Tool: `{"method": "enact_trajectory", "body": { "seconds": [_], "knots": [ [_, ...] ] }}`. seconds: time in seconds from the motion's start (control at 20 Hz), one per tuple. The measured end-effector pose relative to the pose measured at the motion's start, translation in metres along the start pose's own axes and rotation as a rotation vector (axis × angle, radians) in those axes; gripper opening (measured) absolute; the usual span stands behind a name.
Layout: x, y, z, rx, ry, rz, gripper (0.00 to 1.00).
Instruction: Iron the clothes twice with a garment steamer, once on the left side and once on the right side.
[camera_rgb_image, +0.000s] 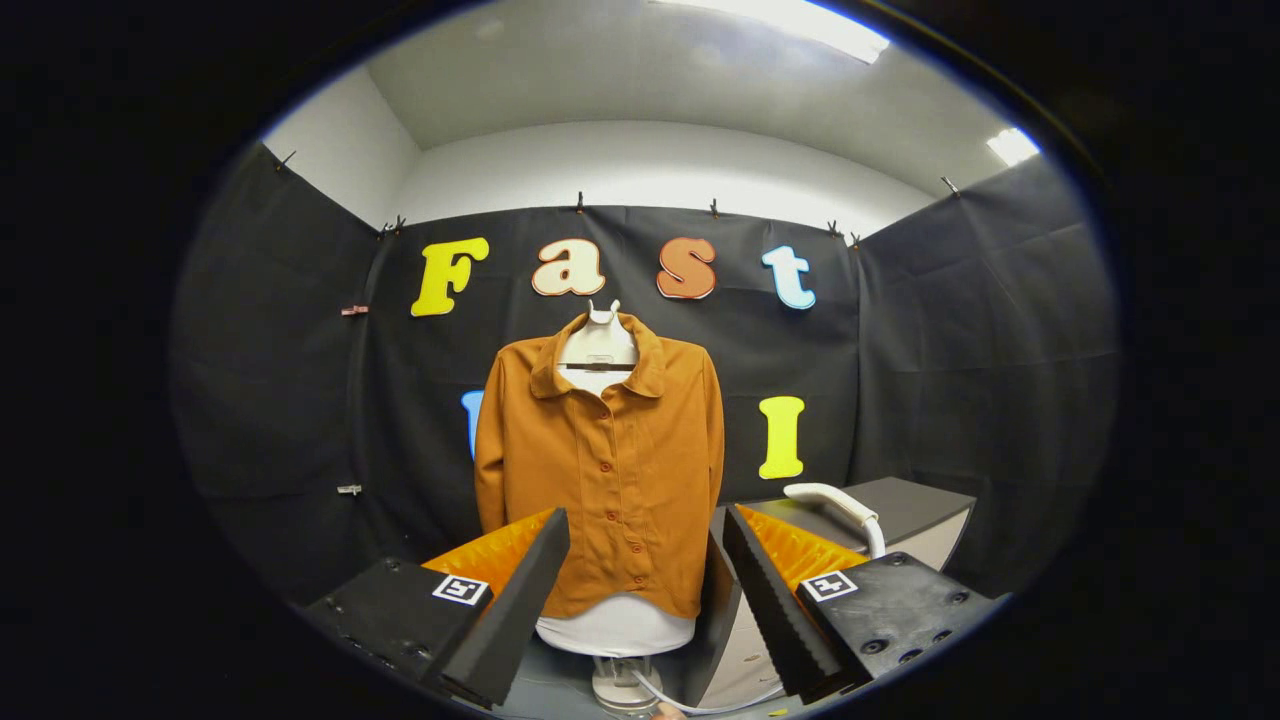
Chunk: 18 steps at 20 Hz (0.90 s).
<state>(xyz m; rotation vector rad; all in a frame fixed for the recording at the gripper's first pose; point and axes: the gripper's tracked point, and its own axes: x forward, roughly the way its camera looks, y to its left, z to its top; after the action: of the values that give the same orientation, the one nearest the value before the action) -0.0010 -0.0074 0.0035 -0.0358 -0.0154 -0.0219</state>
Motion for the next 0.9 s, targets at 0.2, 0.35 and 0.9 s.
{"method": "enact_trajectory", "body": {
  "seconds": [0.2, 0.35, 0.9],
  "knots": [
    [0.0, 0.0, -0.003, -0.001, 0.009, -0.01, 0.97],
    [0.001, 0.002, -0.004, -0.001, 0.01, -0.022, 0.98],
    [0.004, 0.017, -0.014, -0.032, 0.021, -0.135, 0.97]
  ]
}}
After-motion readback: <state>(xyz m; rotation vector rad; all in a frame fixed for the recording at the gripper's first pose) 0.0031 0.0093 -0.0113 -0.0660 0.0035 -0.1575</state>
